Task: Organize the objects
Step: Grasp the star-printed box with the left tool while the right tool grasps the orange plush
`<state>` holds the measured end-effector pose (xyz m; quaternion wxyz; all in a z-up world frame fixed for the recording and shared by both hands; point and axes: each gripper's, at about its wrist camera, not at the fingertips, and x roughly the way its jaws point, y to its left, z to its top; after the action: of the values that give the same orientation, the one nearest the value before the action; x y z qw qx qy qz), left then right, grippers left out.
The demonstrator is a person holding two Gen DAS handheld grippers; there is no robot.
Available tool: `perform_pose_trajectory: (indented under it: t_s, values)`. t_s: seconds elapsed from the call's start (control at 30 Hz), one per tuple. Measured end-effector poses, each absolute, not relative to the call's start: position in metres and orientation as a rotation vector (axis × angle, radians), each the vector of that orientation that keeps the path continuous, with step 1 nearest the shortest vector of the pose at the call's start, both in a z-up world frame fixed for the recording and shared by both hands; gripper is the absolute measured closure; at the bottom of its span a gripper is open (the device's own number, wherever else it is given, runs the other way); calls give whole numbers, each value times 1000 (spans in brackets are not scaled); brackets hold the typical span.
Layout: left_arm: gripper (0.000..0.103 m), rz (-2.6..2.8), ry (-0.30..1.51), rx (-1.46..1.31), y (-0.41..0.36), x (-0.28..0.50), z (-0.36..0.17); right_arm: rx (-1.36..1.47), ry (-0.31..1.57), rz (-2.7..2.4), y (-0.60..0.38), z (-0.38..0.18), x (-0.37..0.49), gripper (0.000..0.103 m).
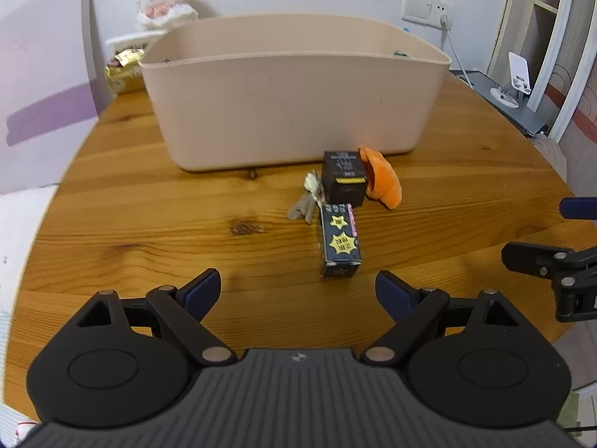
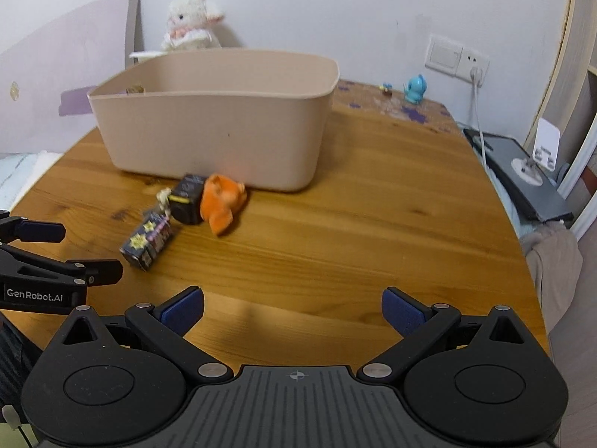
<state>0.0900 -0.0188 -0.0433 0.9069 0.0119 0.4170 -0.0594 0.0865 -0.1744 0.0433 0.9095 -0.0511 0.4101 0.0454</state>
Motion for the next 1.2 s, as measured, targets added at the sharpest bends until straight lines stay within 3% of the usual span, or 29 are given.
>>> perform_pose_trajectory:
  t_s: [0.37, 0.8, 1.2]
  values:
    - [16, -168, 877, 16, -25, 119, -72, -108, 905, 119, -171, 12, 115, 0]
    - [42, -201, 860, 102, -17, 142, -75, -119, 864, 201, -154, -7, 154, 1]
    - [77, -268, 845, 111, -9, 153, -73, -120, 822, 262, -131, -9, 177, 29]
